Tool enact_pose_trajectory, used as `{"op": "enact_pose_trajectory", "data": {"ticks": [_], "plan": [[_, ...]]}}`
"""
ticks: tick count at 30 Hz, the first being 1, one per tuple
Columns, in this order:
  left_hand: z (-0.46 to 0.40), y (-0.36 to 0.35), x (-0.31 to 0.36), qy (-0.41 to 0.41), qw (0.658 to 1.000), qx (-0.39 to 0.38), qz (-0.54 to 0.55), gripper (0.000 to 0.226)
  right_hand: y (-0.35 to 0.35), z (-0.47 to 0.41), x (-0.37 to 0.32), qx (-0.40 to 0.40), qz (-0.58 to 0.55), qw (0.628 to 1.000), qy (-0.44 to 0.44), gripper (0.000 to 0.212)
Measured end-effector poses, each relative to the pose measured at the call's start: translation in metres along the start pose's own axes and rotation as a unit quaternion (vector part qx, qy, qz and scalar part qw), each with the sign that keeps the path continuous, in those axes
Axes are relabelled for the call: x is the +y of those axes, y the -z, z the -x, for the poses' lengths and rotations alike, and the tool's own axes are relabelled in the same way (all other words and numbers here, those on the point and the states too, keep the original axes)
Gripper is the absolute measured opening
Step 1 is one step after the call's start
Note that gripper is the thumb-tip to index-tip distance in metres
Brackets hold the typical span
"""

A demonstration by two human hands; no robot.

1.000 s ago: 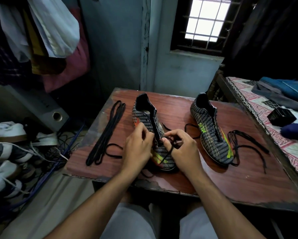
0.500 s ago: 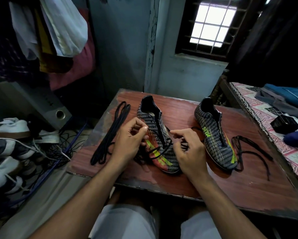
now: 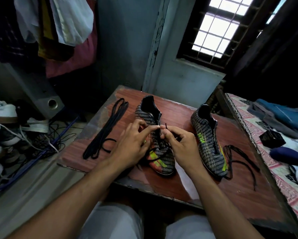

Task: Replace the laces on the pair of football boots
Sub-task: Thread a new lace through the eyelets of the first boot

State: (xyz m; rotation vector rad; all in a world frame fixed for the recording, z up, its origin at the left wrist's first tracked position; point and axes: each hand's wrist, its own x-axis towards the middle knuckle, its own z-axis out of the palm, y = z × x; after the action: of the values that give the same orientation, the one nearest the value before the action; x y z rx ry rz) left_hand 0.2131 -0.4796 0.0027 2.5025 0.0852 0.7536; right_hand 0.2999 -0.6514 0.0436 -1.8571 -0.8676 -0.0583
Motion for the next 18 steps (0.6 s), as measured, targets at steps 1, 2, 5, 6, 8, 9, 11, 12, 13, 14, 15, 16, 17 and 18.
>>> {"op": "enact_pose_trajectory", "data": {"ticks": [1,2,5,6,8,9,11,12,13,14,15,16,17,18], "plan": [[0.000,-0.001,0.000,-0.001,1.000,0.002,-0.009,0.053,0.000,0.000,0.000,-0.006,-0.009,1.000,-0.006,0.022],[0.000,0.000,0.001,0.003,1.000,0.004,-0.015,0.051,0.001,-0.001,0.000,-0.013,-0.017,1.000,-0.011,0.027],[0.000,0.000,0.001,0.014,1.000,0.017,-0.007,0.043,0.002,0.000,-0.003,-0.019,-0.028,0.999,-0.008,0.033],[-0.001,0.001,0.000,0.016,1.000,0.022,0.008,0.039,0.001,0.000,-0.004,-0.017,-0.024,1.000,-0.003,0.032],[-0.003,0.000,-0.002,0.016,0.999,0.020,0.043,0.033,0.002,0.000,-0.005,-0.003,-0.006,1.000,0.002,0.024],[-0.003,0.000,-0.004,0.014,0.998,0.019,0.056,0.031,0.002,0.000,-0.005,0.004,0.009,1.000,0.001,0.019],[-0.004,-0.002,-0.007,0.012,0.997,0.020,0.072,0.028,0.002,-0.001,-0.005,0.007,0.046,0.999,-0.003,0.013],[-0.004,-0.002,-0.007,0.011,0.997,0.022,0.077,0.026,0.003,-0.002,-0.005,0.001,0.064,0.998,-0.006,0.012],[-0.004,-0.002,-0.007,0.010,0.996,0.026,0.080,0.025,0.003,-0.003,-0.006,-0.010,0.080,0.997,-0.008,0.012],[-0.004,-0.001,-0.007,0.009,0.996,0.028,0.083,0.024,0.004,-0.005,-0.008,-0.024,0.094,0.995,-0.010,0.011],[-0.004,-0.001,-0.006,0.008,0.996,0.030,0.086,0.024,0.004,-0.006,-0.009,-0.037,0.106,0.994,-0.010,0.011],[-0.004,-0.001,-0.007,0.008,0.996,0.031,0.088,0.023,0.005,-0.007,-0.011,-0.047,0.115,0.992,-0.009,0.010],[-0.004,0.000,-0.007,0.008,0.995,0.033,0.089,0.023,0.005,-0.008,-0.012,-0.054,0.122,0.991,-0.006,0.009],[-0.004,0.000,-0.007,0.008,0.995,0.034,0.090,0.023,0.005,-0.009,-0.012,-0.057,0.126,0.990,-0.005,0.009]]}}
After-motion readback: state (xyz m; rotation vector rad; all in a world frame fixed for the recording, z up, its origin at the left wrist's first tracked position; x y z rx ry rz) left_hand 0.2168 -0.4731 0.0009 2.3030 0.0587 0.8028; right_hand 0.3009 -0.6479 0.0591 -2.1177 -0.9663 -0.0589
